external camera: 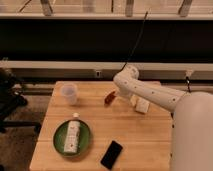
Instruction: Drag the pepper across the table
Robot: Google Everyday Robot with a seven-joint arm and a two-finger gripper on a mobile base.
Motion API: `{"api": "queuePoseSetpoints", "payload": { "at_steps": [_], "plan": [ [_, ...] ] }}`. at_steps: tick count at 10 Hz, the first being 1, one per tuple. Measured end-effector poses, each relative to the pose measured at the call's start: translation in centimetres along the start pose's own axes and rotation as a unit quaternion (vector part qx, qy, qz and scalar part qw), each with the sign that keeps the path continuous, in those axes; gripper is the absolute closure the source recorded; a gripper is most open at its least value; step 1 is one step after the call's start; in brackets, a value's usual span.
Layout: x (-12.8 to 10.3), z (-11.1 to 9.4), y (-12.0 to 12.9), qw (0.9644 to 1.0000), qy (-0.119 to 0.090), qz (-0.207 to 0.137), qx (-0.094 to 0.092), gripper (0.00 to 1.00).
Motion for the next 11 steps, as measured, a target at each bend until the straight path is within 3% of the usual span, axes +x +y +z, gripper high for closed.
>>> {"api": "queuePoseSetpoints", "payload": {
  "at_steps": [3,9,11],
  "plan": [
    [0.0,0.0,-0.1,1.0000,-0.002,-0.004,-0.005,0.20],
    [-1.2,-1.1,-3.5,0.9995,-0.009,-0.027,-0.011,0.20],
    [-2.1,-1.2,-5.7,0.9988,-0.015,-0.045,-0.013,0.20]
  ]
}}
